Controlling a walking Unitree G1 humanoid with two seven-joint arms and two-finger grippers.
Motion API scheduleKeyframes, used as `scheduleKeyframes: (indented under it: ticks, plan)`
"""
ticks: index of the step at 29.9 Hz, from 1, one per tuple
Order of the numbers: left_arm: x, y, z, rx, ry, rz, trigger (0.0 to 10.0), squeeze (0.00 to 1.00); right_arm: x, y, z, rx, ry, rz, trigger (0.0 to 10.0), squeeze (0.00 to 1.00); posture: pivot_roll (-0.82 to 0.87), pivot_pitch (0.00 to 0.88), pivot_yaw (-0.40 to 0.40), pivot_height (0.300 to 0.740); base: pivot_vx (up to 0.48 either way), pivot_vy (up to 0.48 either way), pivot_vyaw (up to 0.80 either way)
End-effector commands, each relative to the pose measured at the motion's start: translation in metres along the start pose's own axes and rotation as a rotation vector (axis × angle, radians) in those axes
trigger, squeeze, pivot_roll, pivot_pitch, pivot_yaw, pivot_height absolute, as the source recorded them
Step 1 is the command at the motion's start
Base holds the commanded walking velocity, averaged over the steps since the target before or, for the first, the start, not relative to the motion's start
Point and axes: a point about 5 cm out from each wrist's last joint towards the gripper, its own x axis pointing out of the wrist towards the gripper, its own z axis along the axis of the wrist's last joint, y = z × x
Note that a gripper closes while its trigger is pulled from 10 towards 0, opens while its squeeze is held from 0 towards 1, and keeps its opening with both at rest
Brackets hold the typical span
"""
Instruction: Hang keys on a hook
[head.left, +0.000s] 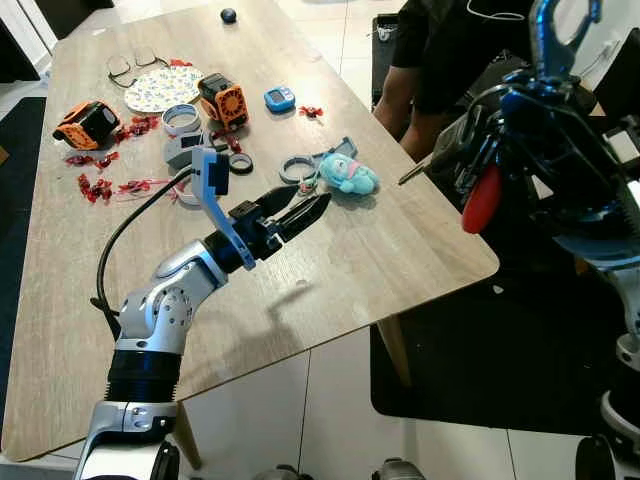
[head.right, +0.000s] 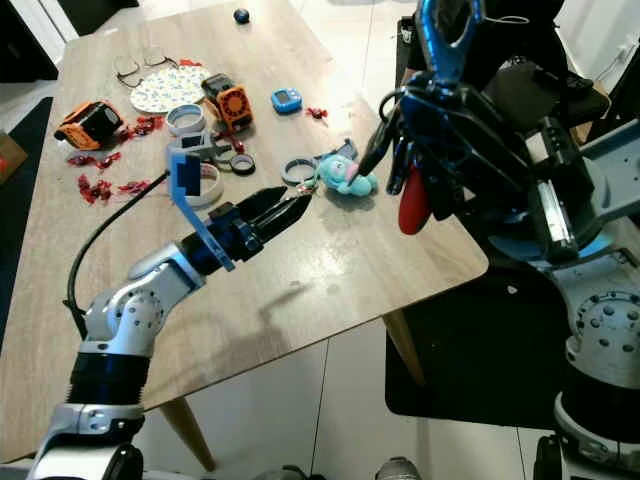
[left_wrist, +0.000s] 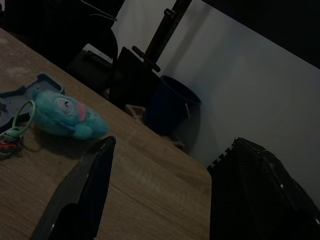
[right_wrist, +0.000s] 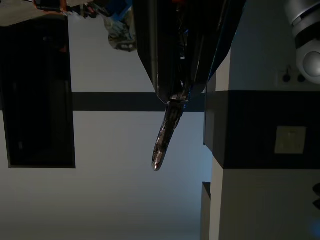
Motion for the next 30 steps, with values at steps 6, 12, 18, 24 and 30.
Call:
scheduleKeyframes:
  ticks: [6,12,18,24,30]
  plan:
    - [-0.007,0.009,-0.004,0.021,0.029,0.054,10.0,0.00,-0.014,-0.027,-0.012,-0.140,0.152,-0.254,10.0,0.00,-0.19,0.180,0.100,0.740,0.000,0.000,0.00]
    - [-0.023,0.027,-0.009,0.007,0.068,0.123,10.0,0.00,-0.053,-0.062,-0.012,-0.234,0.256,-0.612,10.0,0.00,-0.19,0.175,0.101,0.740,0.000,0.000,0.00]
    - [-0.024,0.025,-0.005,-0.002,0.069,0.107,10.0,0.00,-0.081,-0.069,-0.014,-0.252,0.311,-0.745,10.0,0.00,-0.19,0.169,0.101,0.740,0.000,0.000,0.00]
    - [-0.017,0.019,-0.010,-0.013,0.078,0.069,10.0,0.00,-0.090,-0.071,-0.024,-0.265,0.366,-0.789,10.0,0.00,-0.19,0.151,0.101,0.740,-0.053,0.000,0.00]
    - [-0.016,0.018,-0.014,-0.012,0.089,0.053,10.0,0.00,-0.093,-0.072,-0.030,-0.272,0.382,-0.805,10.0,0.00,-0.19,0.137,0.102,0.740,-0.449,0.000,0.00]
